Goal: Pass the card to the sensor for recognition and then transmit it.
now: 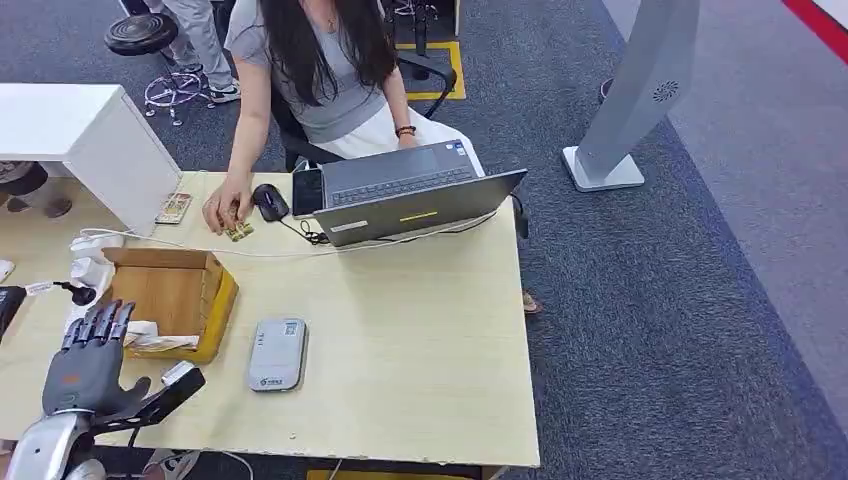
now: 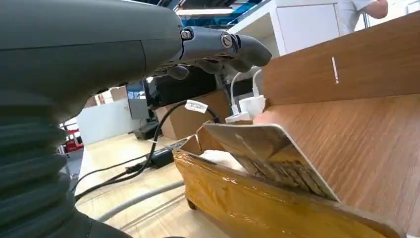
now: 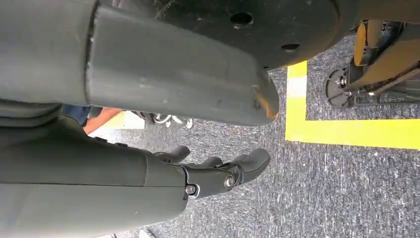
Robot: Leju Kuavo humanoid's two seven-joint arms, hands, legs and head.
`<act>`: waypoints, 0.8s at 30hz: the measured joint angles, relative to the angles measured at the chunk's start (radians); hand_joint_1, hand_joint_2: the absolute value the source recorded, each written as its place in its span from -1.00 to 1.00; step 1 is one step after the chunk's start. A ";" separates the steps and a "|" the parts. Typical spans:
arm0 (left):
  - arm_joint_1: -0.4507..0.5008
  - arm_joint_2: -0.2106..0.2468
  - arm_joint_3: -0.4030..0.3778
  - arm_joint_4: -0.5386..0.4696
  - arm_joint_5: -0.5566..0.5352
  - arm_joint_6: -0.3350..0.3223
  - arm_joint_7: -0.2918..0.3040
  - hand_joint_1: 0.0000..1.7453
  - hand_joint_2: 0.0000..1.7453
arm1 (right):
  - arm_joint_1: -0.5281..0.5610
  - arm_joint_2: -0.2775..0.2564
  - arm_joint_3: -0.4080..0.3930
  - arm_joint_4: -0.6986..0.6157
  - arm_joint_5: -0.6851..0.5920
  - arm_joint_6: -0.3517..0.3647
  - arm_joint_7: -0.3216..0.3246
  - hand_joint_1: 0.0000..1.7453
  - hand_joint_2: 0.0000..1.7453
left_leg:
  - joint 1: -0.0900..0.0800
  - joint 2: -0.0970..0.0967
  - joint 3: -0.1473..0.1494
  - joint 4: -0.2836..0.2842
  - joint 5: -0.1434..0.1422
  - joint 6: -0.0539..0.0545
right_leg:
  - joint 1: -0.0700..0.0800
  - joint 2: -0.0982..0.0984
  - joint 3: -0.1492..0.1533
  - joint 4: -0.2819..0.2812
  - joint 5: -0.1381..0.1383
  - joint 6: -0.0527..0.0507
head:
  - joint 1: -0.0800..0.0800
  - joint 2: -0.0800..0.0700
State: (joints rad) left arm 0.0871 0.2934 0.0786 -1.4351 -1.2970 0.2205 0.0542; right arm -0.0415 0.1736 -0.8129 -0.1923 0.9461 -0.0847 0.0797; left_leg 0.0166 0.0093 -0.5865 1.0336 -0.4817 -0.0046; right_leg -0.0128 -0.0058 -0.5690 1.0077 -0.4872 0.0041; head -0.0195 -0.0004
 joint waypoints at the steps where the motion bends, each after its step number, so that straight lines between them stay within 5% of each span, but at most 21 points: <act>1: -0.002 0.000 0.000 0.004 0.000 0.000 0.000 -1.00 1.00 | 0.000 0.000 0.000 0.000 0.000 0.000 0.000 -1.00 -1.00 | 0.000 0.000 0.000 0.000 0.000 0.000 | 0.000 0.000 0.000 0.000 0.000 0.000 | 0.000 0.000; 24: -0.016 -0.010 0.001 0.033 -0.020 0.028 -0.015 -1.00 1.00 | -0.002 0.000 -0.006 0.000 -0.004 0.004 -0.018 -1.00 -1.00 | 0.000 0.000 0.000 0.000 0.000 0.000 | 0.000 0.000 0.000 0.000 0.000 0.000 | 0.000 0.000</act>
State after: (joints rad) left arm 0.0708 0.2838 0.0793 -1.4023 -1.3169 0.2487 0.0389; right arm -0.0432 0.1736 -0.8187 -0.1923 0.9419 -0.0805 0.0614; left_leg 0.0167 0.0095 -0.5863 1.0337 -0.4817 -0.0046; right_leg -0.0128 -0.0057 -0.5691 1.0077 -0.4872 0.0041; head -0.0195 -0.0004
